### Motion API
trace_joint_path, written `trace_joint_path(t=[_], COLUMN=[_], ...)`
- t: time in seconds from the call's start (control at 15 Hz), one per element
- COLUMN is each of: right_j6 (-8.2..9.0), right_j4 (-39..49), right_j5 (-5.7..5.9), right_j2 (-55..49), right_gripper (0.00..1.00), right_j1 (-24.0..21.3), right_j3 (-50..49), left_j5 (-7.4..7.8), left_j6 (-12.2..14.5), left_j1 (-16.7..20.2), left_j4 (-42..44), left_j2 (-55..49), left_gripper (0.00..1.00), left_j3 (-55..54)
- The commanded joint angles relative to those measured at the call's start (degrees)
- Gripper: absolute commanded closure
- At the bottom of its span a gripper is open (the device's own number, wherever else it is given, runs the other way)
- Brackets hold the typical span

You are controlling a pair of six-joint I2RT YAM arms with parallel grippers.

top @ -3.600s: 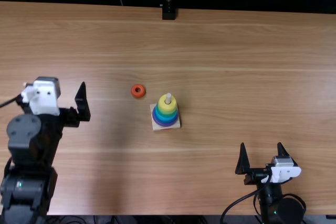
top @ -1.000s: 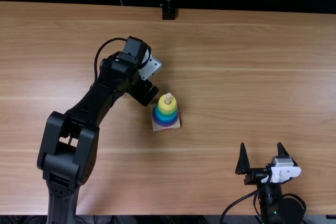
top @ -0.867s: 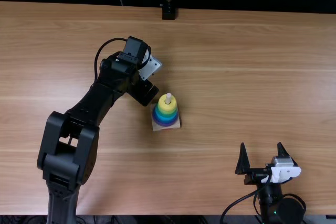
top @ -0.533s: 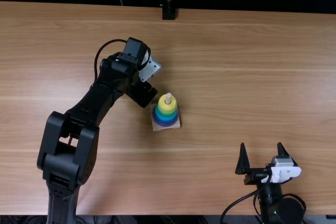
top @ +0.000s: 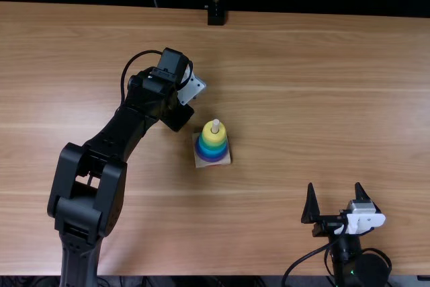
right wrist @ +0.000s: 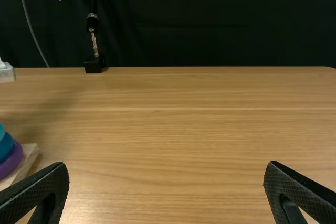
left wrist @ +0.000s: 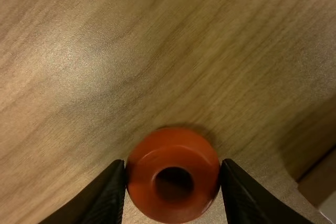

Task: Build the Hanoi tower: stack the rings onto the peg from bottom to top in this color order: purple, dark blue, light blue, dark green, light green, yellow, orange.

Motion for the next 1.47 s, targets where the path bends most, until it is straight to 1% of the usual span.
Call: trace_joint_path(t=[0.0, 0.13, 0.4, 0.67, 0.93, 1.0, 1.13, 1.2, 1.4], right_j6=[0.14, 0.14, 0.14, 0.14, 0.14, 0.14, 0.14, 0.14, 0.14], right_j4=[0.3, 0.3, 0.3, 0.3, 0.3, 0.3, 0.3, 0.3, 0.3], right_j5=[0.51, 0.51, 0.51, 0.51, 0.51, 0.51, 0.51, 0.51, 0.51], right_j2=[-0.7, -0.7, -0.7, -0.7, -0.7, -0.7, -0.7, -0.7, -0.7], right_gripper=[0.0, 0.0, 0.0, 0.0, 0.0, 0.0, 0.0, 0.0, 0.0], right_j1=[-0.5, -0.5, -0.5, -0.5, -0.5, -0.5, -0.5, -0.5, -0.5], right_j3=[-0.6, -0.6, -0.6, -0.6, -0.6, -0.6, -0.6, -0.6, -0.6], left_j5=[0.17, 0.07, -0.04, -0.04, 0.07, 0.07, 0.07, 0.17, 0.38], left_j6=[0.2, 0.0, -0.1, -0.7, -1.1, -1.9, -5.1, -5.9, -6.4], left_j1=[-0.5, -0.2, 0.0, 0.2, 0.1, 0.0, -0.4, -0.5, -2.5], left_j4=[-0.2, -0.6, -7.1, -12.2, -20.2, -21.4, -25.3, -26.9, -32.8], left_j2=[1.3, 1.3, 0.4, -4.9, -10.5, -11.5, -13.4, -13.7, -13.6], left_gripper=[1.0, 1.0, 1.0, 1.0, 1.0, 1.0, 1.0, 1.0, 1.0], left_j3=[1.6, 1.7, 4.1, 7.7, 10.6, 11.2, 13.5, 15.8, 24.5])
